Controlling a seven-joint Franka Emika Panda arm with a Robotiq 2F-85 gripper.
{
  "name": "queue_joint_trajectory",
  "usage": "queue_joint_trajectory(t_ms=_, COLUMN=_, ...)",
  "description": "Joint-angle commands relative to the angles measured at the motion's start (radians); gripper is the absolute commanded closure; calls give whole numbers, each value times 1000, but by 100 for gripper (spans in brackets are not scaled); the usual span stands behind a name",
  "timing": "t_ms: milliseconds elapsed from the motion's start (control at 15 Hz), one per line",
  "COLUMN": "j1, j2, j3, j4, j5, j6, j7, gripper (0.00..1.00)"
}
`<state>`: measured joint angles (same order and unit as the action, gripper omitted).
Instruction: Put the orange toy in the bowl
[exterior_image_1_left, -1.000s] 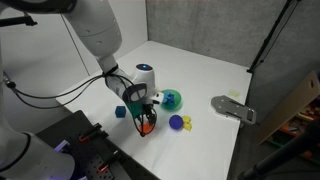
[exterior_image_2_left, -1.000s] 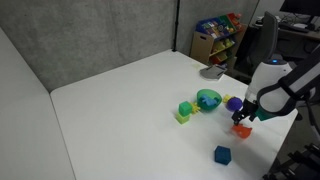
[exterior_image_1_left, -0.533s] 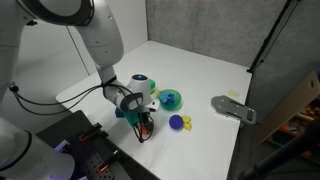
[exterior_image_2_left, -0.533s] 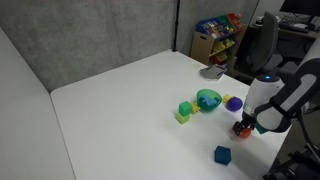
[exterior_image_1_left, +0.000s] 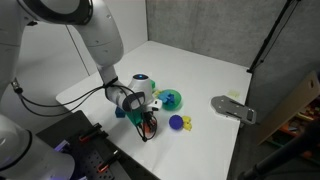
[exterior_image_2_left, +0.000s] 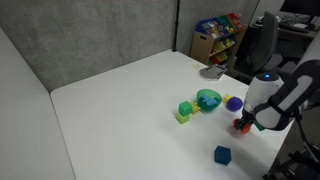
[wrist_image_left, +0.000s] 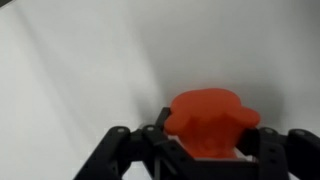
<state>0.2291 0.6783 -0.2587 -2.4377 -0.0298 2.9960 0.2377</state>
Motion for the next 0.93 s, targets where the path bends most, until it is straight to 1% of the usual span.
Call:
queue_joint_trajectory(t_ms=0, j1=13, j2=-95, j3=-33, j4=-5, j5=4, j6=-60, j7=-5, gripper=74)
queue_joint_trajectory(t_ms=67, j1=14, j2=-116, j3=-40, j4=-1, j5=1, j6=-76, j7=-2, gripper=74)
queue_joint_trajectory(t_ms=133, j1=13, j2=-138, j3=-49, j4=9, j5=-3, j6=-94, j7=2, gripper=78)
queue_joint_trajectory(t_ms=200, j1=8, j2=-157, j3=-52, j4=18, j5=-7, j6=-113, j7=5, gripper=79)
queue_joint_trajectory(t_ms=267, j1=6, j2=-175, j3=-61, j4=37, j5=-13, j6=-135, j7=13, gripper=79)
queue_joint_trajectory(t_ms=400, j1=0, j2=-194, j3=-73, j4=86, j5=-27, j6=-184, j7=32, gripper=84)
queue_joint_trajectory(t_ms=533, j1=-5, j2=-192, j3=-79, j4=149, j5=-41, j6=-233, j7=56, gripper=84)
queue_joint_trajectory(t_ms=733, j1=-30, j2=-163, j3=-57, j4=256, j5=-50, j6=-302, j7=76, gripper=87)
queue_joint_trajectory(t_ms=867, j1=-37, j2=-133, j3=-45, j4=325, j5=-55, j6=-329, j7=99, gripper=87)
